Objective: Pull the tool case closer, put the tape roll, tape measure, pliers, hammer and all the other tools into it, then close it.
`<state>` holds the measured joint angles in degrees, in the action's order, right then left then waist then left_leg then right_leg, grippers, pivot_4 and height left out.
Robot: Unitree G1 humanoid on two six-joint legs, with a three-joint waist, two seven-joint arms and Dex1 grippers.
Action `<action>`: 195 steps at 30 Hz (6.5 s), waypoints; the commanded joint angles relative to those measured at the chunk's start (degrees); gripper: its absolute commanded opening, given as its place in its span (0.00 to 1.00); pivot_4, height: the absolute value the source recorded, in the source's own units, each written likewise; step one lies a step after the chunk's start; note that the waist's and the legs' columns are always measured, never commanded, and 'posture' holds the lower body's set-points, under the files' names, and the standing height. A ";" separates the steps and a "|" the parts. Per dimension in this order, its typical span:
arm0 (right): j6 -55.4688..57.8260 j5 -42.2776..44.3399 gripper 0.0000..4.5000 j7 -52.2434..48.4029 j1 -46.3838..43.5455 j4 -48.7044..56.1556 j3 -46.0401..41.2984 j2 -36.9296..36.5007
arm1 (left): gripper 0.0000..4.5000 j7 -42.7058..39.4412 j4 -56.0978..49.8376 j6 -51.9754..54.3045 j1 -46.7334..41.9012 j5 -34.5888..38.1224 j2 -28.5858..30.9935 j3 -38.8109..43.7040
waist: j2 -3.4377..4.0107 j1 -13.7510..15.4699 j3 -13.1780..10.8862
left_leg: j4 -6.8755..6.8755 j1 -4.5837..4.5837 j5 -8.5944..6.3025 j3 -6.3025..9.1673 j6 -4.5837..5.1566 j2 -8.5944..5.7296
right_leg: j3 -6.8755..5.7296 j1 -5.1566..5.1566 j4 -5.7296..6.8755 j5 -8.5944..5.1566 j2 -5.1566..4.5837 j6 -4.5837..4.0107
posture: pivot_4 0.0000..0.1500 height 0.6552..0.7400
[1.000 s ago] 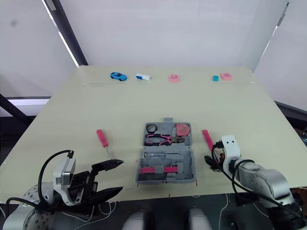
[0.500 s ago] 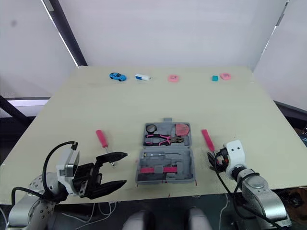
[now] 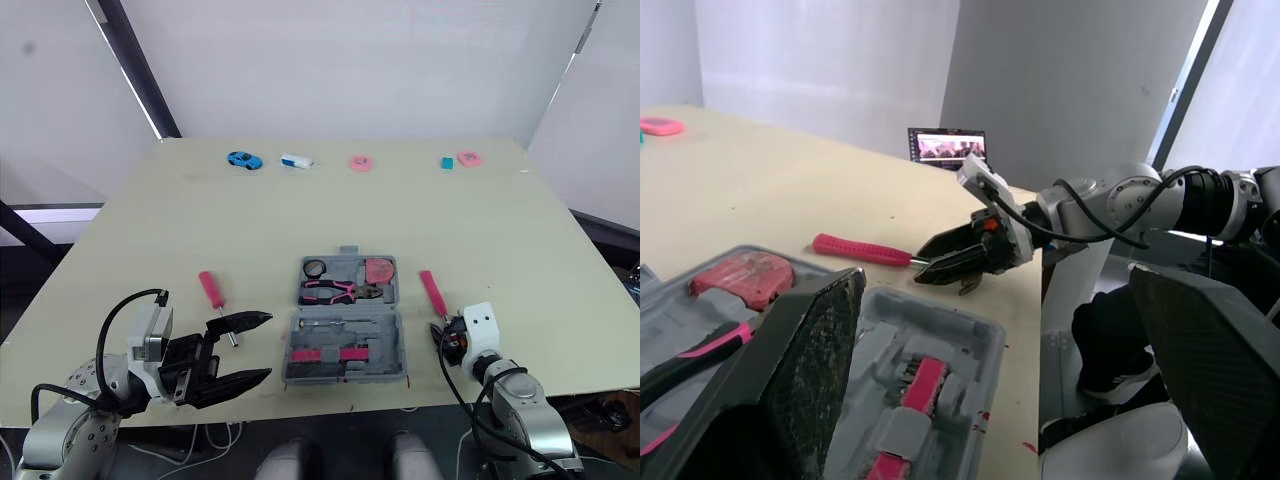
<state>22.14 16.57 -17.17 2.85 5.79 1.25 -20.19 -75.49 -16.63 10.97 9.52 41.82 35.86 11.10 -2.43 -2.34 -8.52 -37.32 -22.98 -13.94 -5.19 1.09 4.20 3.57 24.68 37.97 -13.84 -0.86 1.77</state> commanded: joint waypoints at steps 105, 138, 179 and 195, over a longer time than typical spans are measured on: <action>26.60 -13.92 0.02 -43.93 -49.99 -1.75 41.97 -7.09 | 1.00 -7.84 8.75 2.31 -6.82 -3.62 11.81 6.63 | 0.32 -0.19 -0.19 | -0.41 -0.78 0.03 0.03 -0.03 0.03 | -0.48 0.91 0.88 0.02 0.06 -0.20 | 1.00 1.00; 0.10 -1.66 0.02 -45.08 -27.92 -0.23 17.84 -5.82 | 1.00 -8.46 11.20 -0.28 -6.52 -4.28 9.44 6.00 | 0.32 0.09 -0.19 | -0.60 -0.87 0.03 0.15 -0.03 0.01 | -0.58 0.81 0.88 0.02 0.02 -0.16 | 1.00 1.00; -18.61 6.92 0.99 -39.51 6.87 -1.31 -16.24 -16.97 | 1.00 26.43 14.28 1.21 10.86 -5.73 -8.43 18.37 | 0.31 0.53 -0.09 | -0.48 0.06 0.00 0.18 -0.03 -0.02 | -0.55 -0.14 0.70 -0.26 -0.09 -0.15 | 1.00 1.00; -12.38 9.96 0.99 -39.85 1.22 10.27 -9.05 -16.78 | 1.00 44.15 1.14 11.54 6.11 -5.45 -10.15 16.06 | 0.31 0.34 -0.10 | -0.34 0.10 0.00 0.45 -0.03 -0.01 | -0.50 -0.13 0.55 -0.26 -0.08 -0.11 | 1.00 1.00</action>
<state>9.08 25.63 -56.96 4.36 13.60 -7.91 -36.83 -33.26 -12.93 21.30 15.60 35.70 25.70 26.83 -2.12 -2.00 -8.61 -37.67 -22.89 -13.93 -4.74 1.06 4.19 3.09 24.54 38.51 -14.08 -0.94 1.63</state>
